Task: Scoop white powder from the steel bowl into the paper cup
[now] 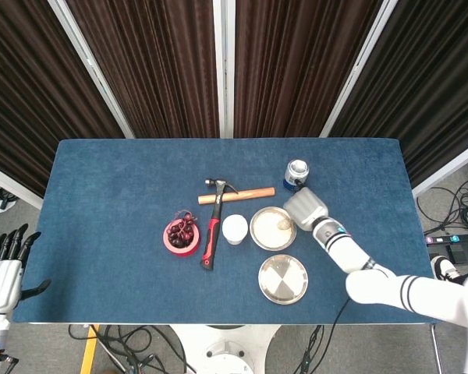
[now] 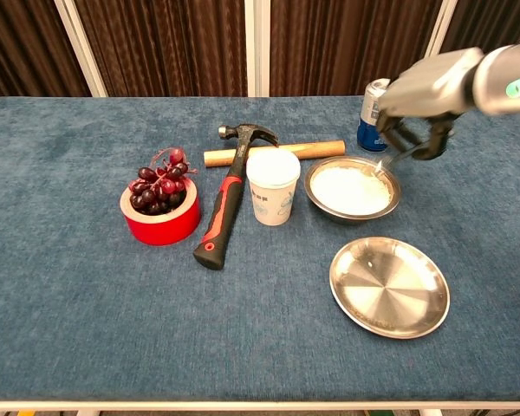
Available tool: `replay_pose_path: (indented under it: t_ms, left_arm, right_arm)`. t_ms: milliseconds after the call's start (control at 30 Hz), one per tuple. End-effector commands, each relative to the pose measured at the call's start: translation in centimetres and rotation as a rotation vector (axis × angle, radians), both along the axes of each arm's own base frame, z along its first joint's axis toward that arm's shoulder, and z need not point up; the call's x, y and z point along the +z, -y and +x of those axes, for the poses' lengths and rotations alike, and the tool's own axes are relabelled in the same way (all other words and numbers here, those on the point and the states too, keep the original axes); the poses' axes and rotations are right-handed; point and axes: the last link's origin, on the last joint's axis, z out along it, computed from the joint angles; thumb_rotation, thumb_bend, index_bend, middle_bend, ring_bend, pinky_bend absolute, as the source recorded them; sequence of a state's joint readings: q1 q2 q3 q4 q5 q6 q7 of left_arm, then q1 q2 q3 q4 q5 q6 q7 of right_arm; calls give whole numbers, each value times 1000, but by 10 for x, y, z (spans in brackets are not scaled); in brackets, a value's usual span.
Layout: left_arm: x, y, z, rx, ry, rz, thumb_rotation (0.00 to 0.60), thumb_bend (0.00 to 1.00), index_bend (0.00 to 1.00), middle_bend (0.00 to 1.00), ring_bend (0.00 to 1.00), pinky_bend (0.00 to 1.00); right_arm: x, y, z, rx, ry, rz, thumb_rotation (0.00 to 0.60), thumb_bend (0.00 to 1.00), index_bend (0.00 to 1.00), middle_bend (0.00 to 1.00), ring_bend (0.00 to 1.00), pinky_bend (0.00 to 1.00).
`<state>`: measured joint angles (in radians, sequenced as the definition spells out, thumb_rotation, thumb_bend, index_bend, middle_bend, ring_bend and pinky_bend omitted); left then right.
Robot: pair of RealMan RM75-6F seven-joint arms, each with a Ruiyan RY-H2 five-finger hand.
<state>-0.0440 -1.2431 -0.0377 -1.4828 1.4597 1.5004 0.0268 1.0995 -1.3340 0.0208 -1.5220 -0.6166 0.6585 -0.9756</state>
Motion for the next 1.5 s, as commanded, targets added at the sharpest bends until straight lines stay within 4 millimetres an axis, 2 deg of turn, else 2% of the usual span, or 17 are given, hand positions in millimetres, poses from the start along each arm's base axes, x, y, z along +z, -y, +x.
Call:
replay_pose_path:
  t_ms: [33, 267, 433, 600, 867, 1167, 1500]
  left_arm:
    - [0, 1, -1, 3, 0, -1, 600, 105, 194, 98, 45, 32]
    - [-1, 2, -4, 9, 5, -1, 600, 105, 194, 98, 45, 32]
    - [-1, 4, -5, 15, 7, 2, 600, 105, 194, 98, 45, 32]
    - [-1, 6, -7, 20, 7, 2, 600, 105, 194, 98, 45, 32]
    - [0, 4, -3, 11, 0, 1, 600, 105, 194, 98, 46, 32]
    - [1, 6, -2, 7, -9, 1, 600, 105, 194, 98, 45, 32]
    - [2, 4, 1, 2, -15, 2, 600, 105, 194, 98, 45, 32]
  right_arm:
    - [-29, -4, 13, 50, -104, 24, 600, 327, 592, 579, 210, 0]
    - [-55, -8, 24, 126, -199, 21, 600, 327, 592, 579, 210, 0]
    - [-63, -9, 31, 131, -184, 21, 600, 327, 592, 579, 210, 0]
    - [-51, -4, 30, 88, -120, -5, 600, 327, 592, 579, 210, 0]
    - [-27, -4, 7, -10, -1, -34, 600, 327, 592, 579, 210, 0]
    - [-24, -5, -21, -116, 172, -29, 600, 327, 593, 579, 210, 0]
    - [-7, -5, -24, -120, 255, -28, 600, 327, 593, 579, 225, 0]
